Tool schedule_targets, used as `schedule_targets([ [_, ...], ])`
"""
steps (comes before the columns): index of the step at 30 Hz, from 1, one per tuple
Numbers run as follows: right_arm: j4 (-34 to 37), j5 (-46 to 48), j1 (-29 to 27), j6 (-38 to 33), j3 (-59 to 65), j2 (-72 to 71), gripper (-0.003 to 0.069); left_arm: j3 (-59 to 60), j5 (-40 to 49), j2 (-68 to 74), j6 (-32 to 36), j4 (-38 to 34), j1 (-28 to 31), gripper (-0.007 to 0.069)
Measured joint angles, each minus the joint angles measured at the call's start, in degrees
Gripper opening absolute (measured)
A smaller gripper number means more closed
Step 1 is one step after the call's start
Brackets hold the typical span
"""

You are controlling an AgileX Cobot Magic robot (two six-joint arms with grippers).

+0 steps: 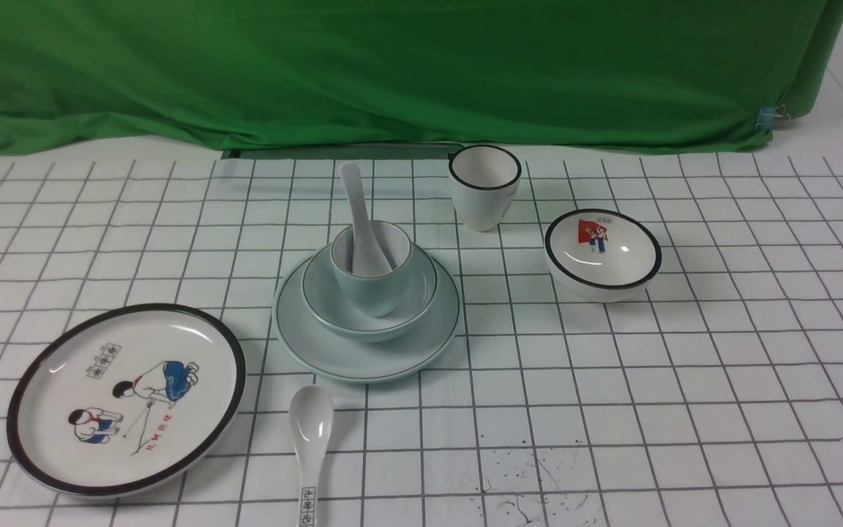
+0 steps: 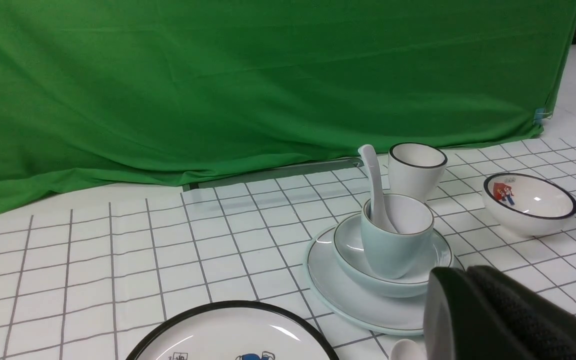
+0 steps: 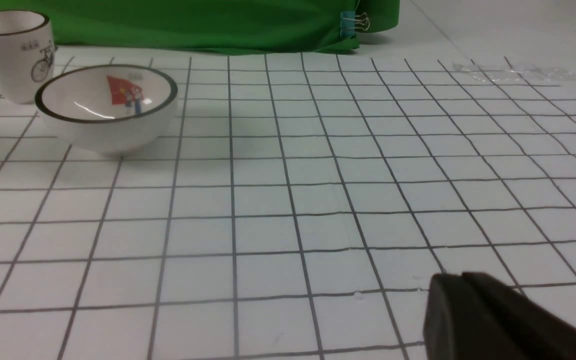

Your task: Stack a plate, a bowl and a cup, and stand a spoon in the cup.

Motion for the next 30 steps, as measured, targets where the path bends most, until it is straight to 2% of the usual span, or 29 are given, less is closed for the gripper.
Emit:
schedule_targets([
  [3, 0.00, 0.00, 0.00, 0.00, 0.00, 0.00, 0.0056, 1.10, -2.62, 0.00, 0.00, 0.00, 0.00, -0.0031],
  [6, 0.00, 0.02, 0.00, 0.00, 0.00, 0.00, 0.0062, 4.47, -10.38, -0.12, 0.00, -0.19, 0.37, -0.0031],
  [8, 0.00, 0.02, 0.00, 0.06, 0.00, 0.00, 0.0067, 8.00, -18.31, -0.20, 0.00, -0.19, 2.29, -0.0031],
  [10, 0.00, 0.02, 0.00, 0.05, 0.00, 0.00, 0.0069, 10.07, -21.70, -0.20, 0.00, -0.19, 3.69, -0.0031],
  [13, 0.00, 0.02, 0.00, -0.01, 0.00, 0.00, 0.0071, 17.97, -28.26, -1.19, 0.00, 0.88, 10.01, -0.0031],
  [19, 0.00, 0.07, 0.00, -0.01, 0.00, 0.00, 0.0076, 26.57, -26.75, -5.12, 0.00, 1.27, 16.00, -0.0031],
  [30, 0.00, 0.14, 0.00, -0.01, 0.00, 0.00, 0.0095, 27.39, -17.83, -5.39, 0.00, 1.27, 14.51, -0.0031],
])
